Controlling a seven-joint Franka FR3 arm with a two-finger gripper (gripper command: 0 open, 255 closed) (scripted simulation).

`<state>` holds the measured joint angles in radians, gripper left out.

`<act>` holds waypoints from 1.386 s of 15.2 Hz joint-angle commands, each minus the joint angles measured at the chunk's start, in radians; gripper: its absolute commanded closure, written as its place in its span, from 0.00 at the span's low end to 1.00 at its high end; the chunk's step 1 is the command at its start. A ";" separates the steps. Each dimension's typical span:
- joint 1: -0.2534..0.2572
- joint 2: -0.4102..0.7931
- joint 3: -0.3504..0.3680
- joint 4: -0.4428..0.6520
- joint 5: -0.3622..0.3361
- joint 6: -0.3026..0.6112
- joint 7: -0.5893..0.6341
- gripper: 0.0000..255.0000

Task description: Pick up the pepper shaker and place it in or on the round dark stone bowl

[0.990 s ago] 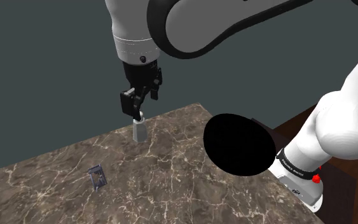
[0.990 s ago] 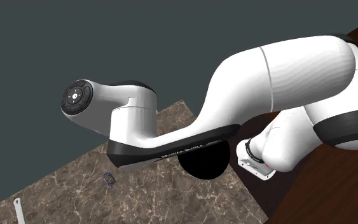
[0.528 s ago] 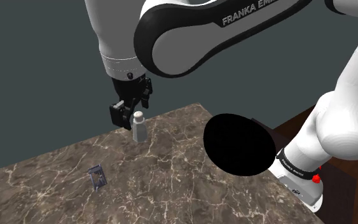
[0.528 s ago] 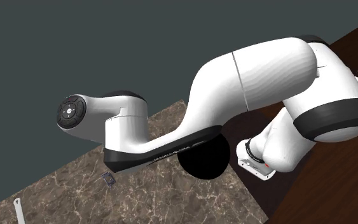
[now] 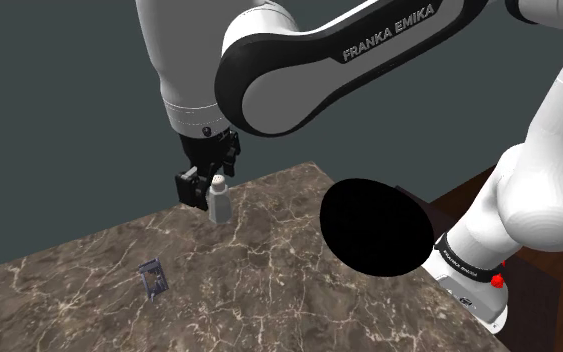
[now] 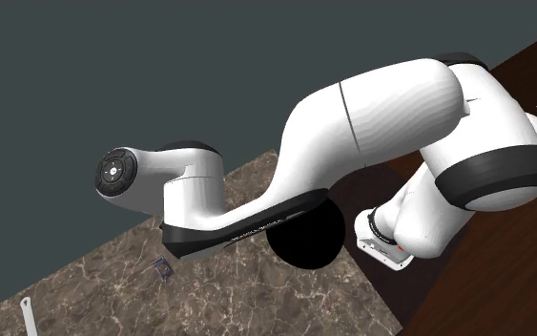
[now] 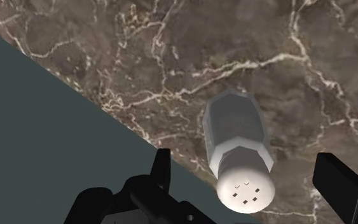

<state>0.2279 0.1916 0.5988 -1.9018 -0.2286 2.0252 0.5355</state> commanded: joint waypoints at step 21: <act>-0.005 -0.039 0.007 0.078 0.033 -0.108 -0.030 1.00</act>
<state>0.2236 0.1512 0.6064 -1.8426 -0.1964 1.9351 0.5109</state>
